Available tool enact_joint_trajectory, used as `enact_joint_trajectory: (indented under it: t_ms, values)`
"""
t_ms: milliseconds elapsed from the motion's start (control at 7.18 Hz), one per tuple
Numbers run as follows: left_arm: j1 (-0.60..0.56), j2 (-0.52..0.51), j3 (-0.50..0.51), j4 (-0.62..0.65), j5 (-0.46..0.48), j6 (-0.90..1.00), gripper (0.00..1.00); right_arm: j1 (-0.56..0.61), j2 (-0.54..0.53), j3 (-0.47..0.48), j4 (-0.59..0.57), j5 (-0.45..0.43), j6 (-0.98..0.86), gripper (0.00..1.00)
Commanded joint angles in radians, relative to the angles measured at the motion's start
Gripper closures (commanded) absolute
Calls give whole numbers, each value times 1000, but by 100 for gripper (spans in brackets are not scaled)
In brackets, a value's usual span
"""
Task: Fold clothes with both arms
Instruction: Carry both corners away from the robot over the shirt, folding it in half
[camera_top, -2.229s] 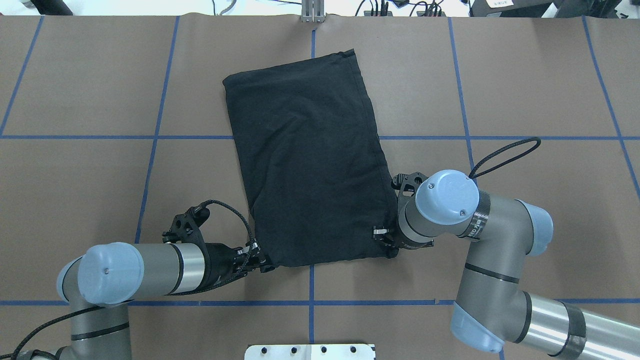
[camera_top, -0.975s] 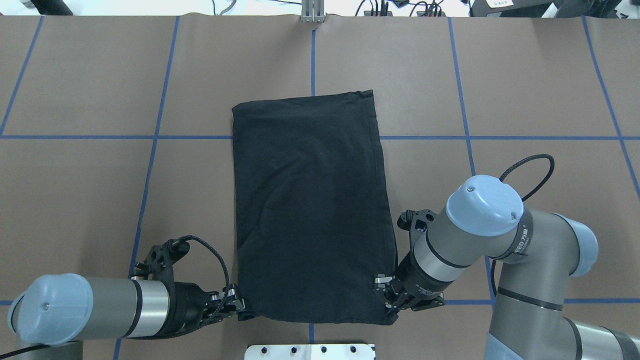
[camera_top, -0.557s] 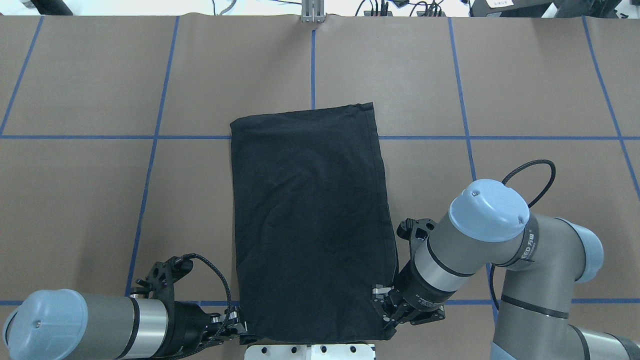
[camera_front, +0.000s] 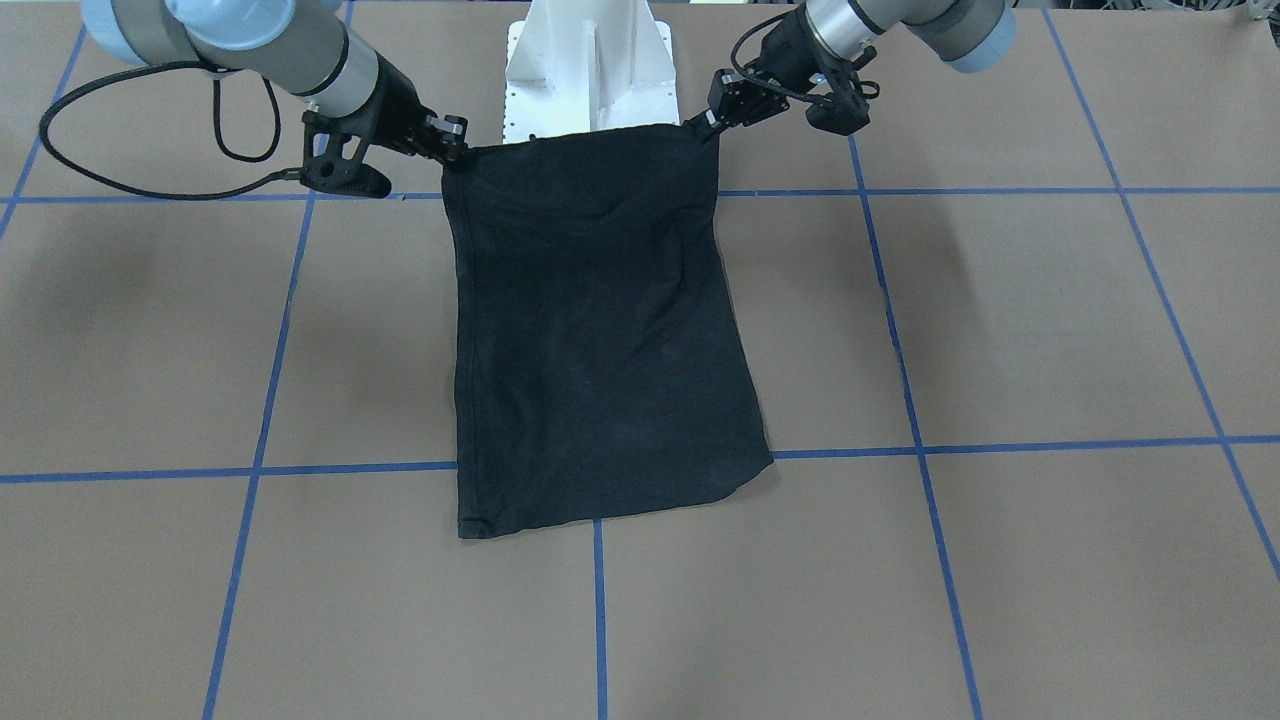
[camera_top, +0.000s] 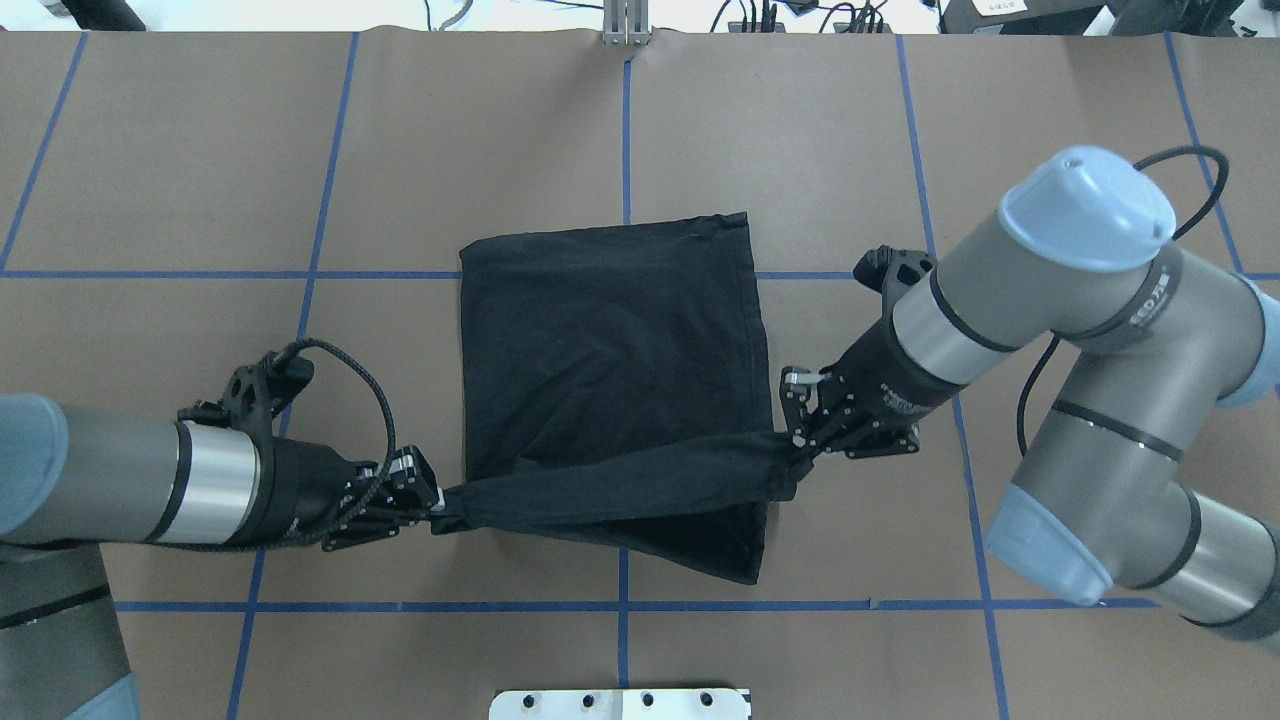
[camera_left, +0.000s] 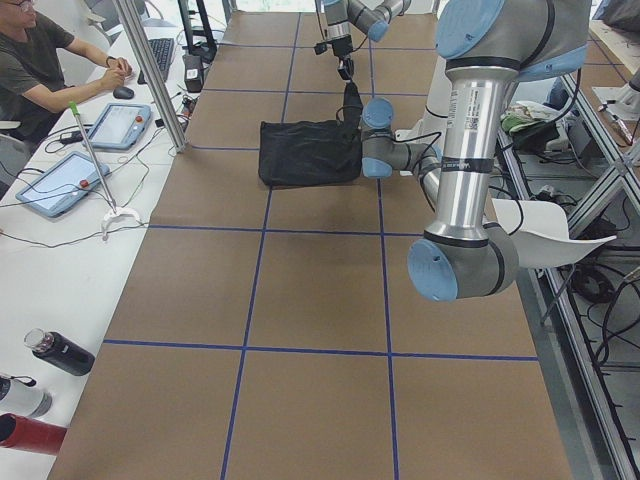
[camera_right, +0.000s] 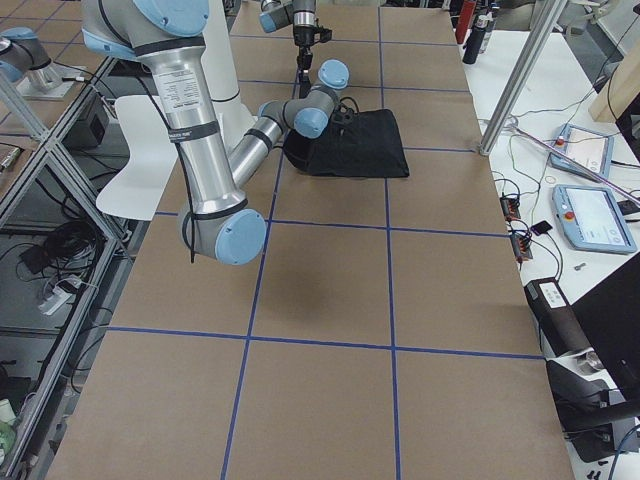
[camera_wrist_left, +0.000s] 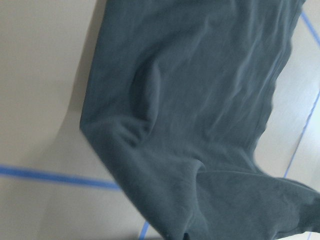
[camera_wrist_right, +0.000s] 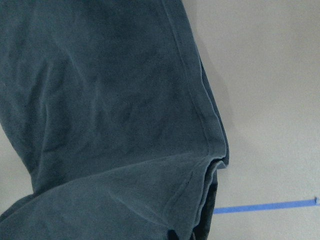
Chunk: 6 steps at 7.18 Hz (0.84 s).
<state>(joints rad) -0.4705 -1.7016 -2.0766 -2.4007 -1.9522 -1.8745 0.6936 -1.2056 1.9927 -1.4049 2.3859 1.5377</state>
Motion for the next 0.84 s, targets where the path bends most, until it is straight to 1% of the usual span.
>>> enact_joint_trajectory:
  t_ms: [0, 139, 279, 418, 557, 696]
  values:
    - [-156, -187, 159, 76, -22, 124, 100, 93, 114, -147, 0, 4, -22, 100]
    - [-184, -323, 337, 119, -19, 129, 100, 107, 185, -223, 1, -4, -30, 100]
    - [-219, -349, 424, 109, -16, 149, 100, 119, 237, -303, 13, -23, -30, 100]
    - [-256, -349, 450, 110, -16, 191, 100, 125, 250, -378, 97, -66, -28, 100]
    - [-278, -351, 495, 109, -16, 193, 100, 133, 259, -459, 177, -91, -27, 100]
    - [-287, -355, 536, 77, -13, 193, 100, 135, 293, -533, 211, -120, -27, 100]
